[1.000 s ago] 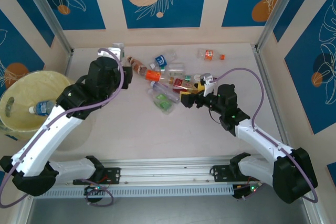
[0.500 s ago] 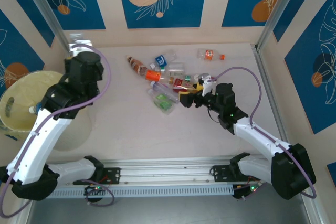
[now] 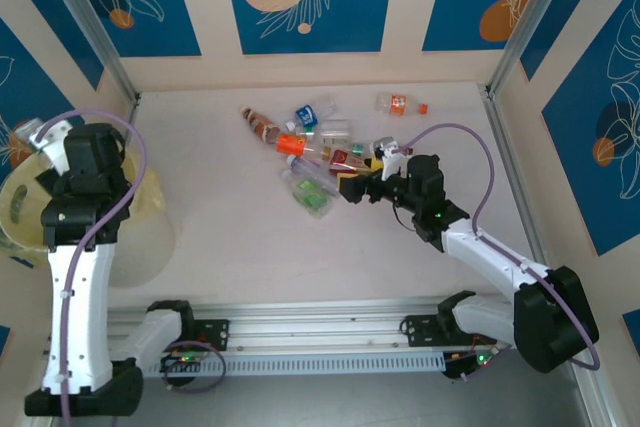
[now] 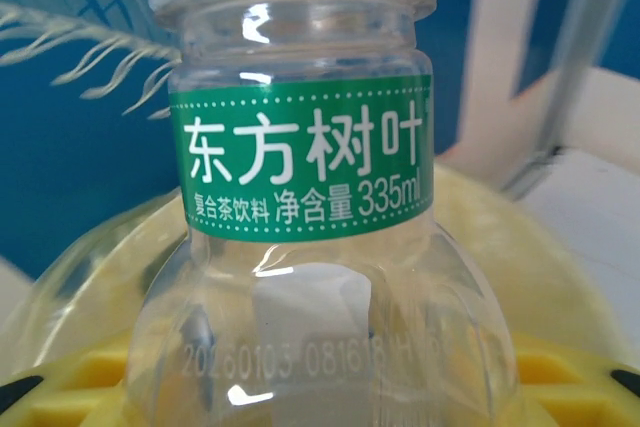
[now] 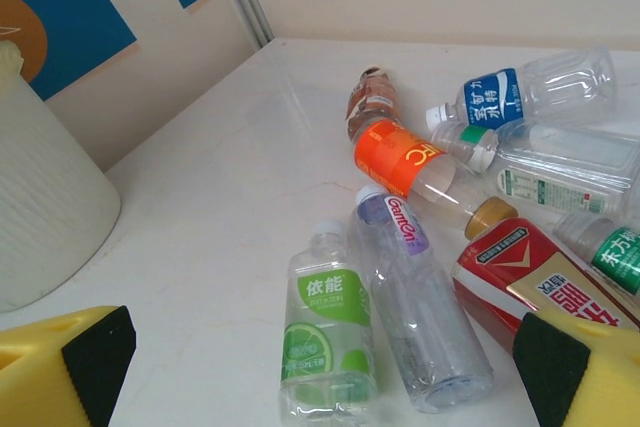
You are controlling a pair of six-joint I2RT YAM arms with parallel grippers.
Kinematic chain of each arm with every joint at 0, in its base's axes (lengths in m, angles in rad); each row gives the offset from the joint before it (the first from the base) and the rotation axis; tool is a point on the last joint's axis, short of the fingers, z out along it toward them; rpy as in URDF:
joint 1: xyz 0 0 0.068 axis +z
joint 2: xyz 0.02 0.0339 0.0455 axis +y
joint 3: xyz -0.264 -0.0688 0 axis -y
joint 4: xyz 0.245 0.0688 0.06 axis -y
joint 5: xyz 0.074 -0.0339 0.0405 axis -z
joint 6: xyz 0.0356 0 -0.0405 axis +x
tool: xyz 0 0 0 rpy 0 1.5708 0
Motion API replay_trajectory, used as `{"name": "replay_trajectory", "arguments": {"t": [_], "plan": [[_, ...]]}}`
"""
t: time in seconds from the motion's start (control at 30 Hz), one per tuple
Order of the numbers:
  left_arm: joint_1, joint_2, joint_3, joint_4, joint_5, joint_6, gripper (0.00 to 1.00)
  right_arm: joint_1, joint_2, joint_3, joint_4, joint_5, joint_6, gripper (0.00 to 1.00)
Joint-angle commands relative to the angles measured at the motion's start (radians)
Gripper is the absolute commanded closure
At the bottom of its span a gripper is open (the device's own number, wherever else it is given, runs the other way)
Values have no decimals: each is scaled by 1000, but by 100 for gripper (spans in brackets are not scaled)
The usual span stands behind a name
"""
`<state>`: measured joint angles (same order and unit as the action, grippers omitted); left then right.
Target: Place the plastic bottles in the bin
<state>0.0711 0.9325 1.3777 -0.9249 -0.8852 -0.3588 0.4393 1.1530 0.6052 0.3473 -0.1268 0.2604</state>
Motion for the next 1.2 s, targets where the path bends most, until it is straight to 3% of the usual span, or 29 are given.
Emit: {"name": "replay_trajectory", "arguments": {"t": [0.0, 0.1, 0.2, 0.4, 0.53, 0.63, 1.17], "plan": [[146, 20, -12, -17, 108, -90, 100, 4, 28, 48, 1, -44, -22, 1], [270, 64, -13, -81, 164, -183, 100, 6, 44, 56, -5, -60, -29, 1], [333, 53, -61, -69, 169, -206, 100, 8, 48, 54, 2, -62, -33, 1], [354, 34, -110, -60, 163, -186, 74, 7, 52, 58, -3, -66, -42, 1], [355, 29, -112, -81, 147, -168, 24, 8, 53, 64, -13, -70, -41, 1], [355, 17, -118, -79, 159, -151, 0, 7, 57, 67, -15, -70, -47, 1], [356, -7, -95, -15, 447, -117, 0, 14, 71, 80, -33, -23, -23, 1]]}}
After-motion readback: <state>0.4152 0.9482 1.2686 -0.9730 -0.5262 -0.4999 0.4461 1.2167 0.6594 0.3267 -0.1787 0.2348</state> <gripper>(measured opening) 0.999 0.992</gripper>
